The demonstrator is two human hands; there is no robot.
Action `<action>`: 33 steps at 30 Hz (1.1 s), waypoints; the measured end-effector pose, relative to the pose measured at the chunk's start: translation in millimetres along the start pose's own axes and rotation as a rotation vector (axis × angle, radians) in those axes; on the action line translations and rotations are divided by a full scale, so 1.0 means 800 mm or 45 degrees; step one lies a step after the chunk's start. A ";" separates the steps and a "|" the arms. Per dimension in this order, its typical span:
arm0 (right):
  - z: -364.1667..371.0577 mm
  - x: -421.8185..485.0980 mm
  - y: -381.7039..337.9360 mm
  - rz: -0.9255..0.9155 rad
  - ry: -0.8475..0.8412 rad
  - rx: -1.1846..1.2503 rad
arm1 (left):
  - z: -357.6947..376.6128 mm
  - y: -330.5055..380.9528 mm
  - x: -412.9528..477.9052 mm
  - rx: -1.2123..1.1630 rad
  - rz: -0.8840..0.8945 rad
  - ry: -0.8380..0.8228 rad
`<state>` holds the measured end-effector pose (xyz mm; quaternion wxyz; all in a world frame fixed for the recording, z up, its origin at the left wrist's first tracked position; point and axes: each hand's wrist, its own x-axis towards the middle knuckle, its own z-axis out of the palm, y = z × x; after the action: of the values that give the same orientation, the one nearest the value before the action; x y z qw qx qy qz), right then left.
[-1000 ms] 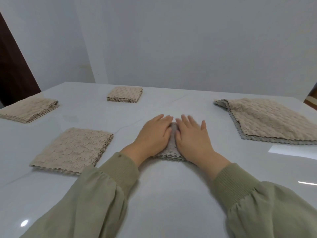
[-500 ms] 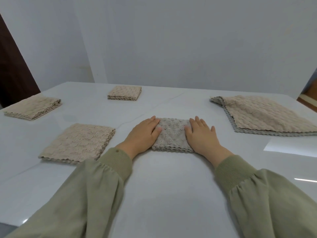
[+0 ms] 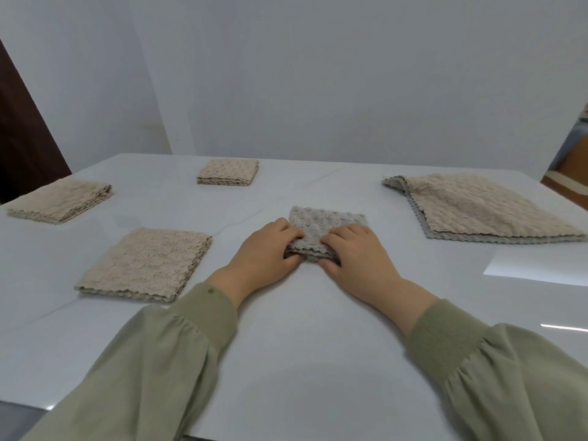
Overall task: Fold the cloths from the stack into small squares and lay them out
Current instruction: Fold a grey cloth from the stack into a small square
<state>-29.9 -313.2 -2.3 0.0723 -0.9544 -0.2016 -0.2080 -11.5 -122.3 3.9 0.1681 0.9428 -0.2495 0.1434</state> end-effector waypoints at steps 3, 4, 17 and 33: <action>0.009 0.017 0.015 0.064 0.008 -0.069 | 0.012 0.005 0.025 0.027 -0.066 0.026; 0.011 0.024 0.021 0.086 0.008 -0.089 | 0.016 0.006 0.034 0.031 -0.093 0.032; 0.059 0.138 0.116 0.324 -0.037 -0.160 | 0.071 -0.004 0.170 -0.042 -0.386 0.013; 0.086 0.230 0.243 0.609 -0.079 -0.188 | 0.115 -0.007 0.249 0.142 -0.337 -0.263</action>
<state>229.1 -409.5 3.2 0.0432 -0.9836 0.0437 -0.1697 174.7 -237.7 -9.7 0.1063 0.9850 -0.1308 0.0361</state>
